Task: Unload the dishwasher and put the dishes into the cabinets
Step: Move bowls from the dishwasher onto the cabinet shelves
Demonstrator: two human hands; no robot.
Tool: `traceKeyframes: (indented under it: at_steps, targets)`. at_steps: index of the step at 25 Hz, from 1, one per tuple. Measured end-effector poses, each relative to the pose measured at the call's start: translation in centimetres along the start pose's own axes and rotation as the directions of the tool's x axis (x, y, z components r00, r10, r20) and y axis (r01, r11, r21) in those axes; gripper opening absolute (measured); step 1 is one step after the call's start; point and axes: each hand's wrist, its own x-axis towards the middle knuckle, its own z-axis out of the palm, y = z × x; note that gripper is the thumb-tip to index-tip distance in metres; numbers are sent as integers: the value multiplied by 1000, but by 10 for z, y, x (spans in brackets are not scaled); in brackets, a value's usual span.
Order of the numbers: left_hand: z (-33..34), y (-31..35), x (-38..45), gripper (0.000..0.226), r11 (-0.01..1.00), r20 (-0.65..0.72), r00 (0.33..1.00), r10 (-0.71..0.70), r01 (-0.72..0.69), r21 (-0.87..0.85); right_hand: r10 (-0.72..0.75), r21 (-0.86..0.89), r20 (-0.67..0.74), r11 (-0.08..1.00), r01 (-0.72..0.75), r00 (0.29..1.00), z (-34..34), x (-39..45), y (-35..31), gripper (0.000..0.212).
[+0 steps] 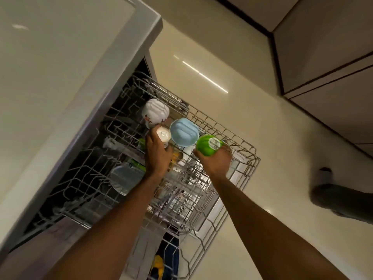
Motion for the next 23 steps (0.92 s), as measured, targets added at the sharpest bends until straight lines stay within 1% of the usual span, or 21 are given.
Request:
traceKeyframes:
  at_steps: [2,3,6,8,10,12,15,18,19,21,22,23]
  targets:
    - [3,-6,2,78,1000,-10,1000,-4,4,8,16,34,8,999,-16,1000,-12,-13,-16,97]
    - [3,-7,0,77,1000,-19,1000,-9,9,-4,17,56,-3,998,-17,1000,-18,-18,-17,92]
    - [-8,3,-6,75,995,-38,999,-34,30,-94,-41,90,-64,995,47,997,-34,-38,-10,104]
    - [-25,12,-18,76,989,-54,998,-38,30,-143,-112,88,-66,989,118,991,-48,-57,-9,101]
    - [-43,25,-35,74,985,-86,996,-7,-8,-172,-200,98,-86,973,208,976,-63,-74,-13,100]
    - [-73,41,-61,72,970,-123,991,55,-82,-231,-294,127,-129,942,310,947,-88,-100,-25,100]
    - [-132,62,-105,70,922,-213,960,183,-243,-302,-457,150,-208,859,490,865,-141,-143,-48,100]
    - [-207,76,-168,66,880,-287,911,296,-377,-289,-567,150,-291,769,622,771,-204,-205,-63,105]
    - [-234,79,-190,64,856,-322,889,326,-422,-300,-580,171,-320,742,648,749,-222,-226,-70,107]
    - [-307,82,-250,63,819,-417,834,362,-498,-285,-636,204,-369,657,726,678,-263,-292,-90,106]
    - [-345,80,-282,62,811,-472,799,373,-528,-252,-674,212,-380,603,769,633,-281,-332,-101,104]
    - [-384,76,-315,62,803,-529,756,386,-558,-211,-721,216,-396,530,820,569,-298,-376,-114,101]
